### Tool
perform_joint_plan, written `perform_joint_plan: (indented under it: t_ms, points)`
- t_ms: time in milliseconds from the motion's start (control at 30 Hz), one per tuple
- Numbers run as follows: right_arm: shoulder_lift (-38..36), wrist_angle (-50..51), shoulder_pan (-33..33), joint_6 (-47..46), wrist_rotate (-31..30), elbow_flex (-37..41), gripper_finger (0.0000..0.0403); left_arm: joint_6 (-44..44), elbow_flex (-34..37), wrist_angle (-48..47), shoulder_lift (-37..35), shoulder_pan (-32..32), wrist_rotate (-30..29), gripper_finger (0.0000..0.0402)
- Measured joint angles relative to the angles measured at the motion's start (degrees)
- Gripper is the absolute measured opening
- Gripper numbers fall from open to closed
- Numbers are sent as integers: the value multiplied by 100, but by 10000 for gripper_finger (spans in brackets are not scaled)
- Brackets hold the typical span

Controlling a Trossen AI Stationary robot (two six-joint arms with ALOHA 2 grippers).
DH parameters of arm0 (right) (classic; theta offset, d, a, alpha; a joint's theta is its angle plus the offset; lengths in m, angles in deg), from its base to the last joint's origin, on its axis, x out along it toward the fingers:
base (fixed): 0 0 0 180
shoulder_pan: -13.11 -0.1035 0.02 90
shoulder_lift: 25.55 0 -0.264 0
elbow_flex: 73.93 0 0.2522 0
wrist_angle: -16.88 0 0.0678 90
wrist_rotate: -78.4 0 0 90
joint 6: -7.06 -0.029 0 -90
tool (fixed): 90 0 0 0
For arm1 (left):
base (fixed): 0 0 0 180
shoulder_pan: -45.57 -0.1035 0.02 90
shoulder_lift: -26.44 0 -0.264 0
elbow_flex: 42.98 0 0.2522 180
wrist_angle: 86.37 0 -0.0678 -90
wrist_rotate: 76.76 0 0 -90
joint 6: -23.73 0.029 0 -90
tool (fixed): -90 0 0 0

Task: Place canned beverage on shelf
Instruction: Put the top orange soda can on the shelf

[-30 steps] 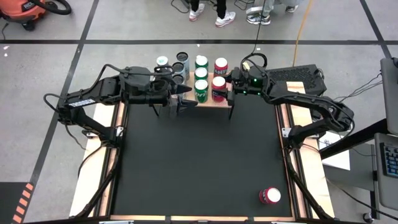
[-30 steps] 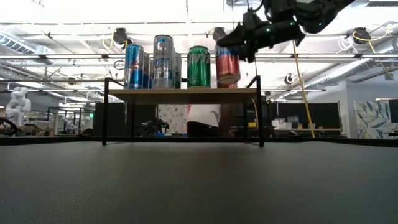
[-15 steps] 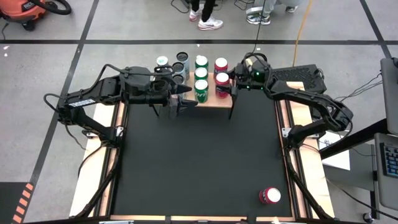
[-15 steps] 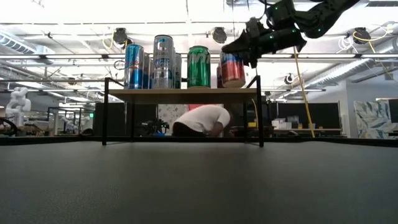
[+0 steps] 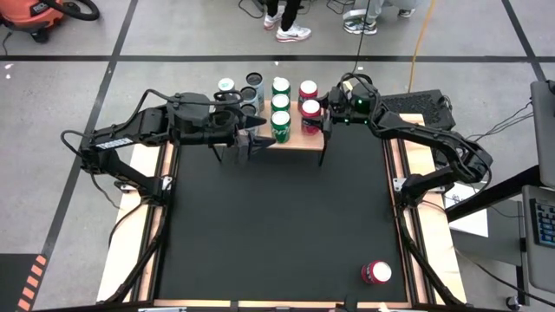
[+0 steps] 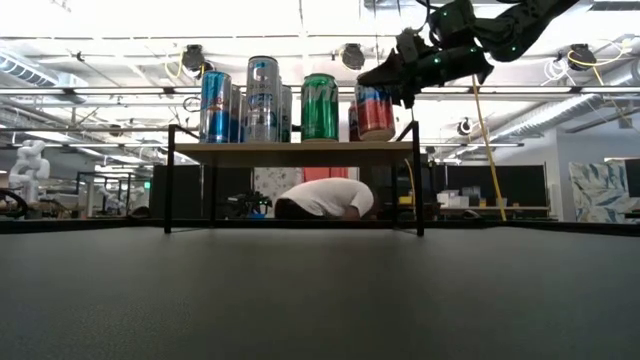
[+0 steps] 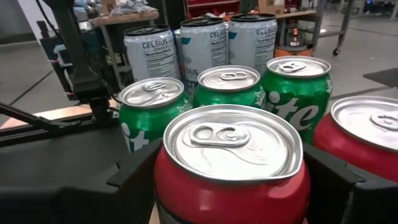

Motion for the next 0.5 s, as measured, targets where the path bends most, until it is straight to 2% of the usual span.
perform_joint_plan:
  t_ms: [500]
  points:
    - [343,-569,-162,263,-73,-4,281,103,2,4,0,-9,-66,391]
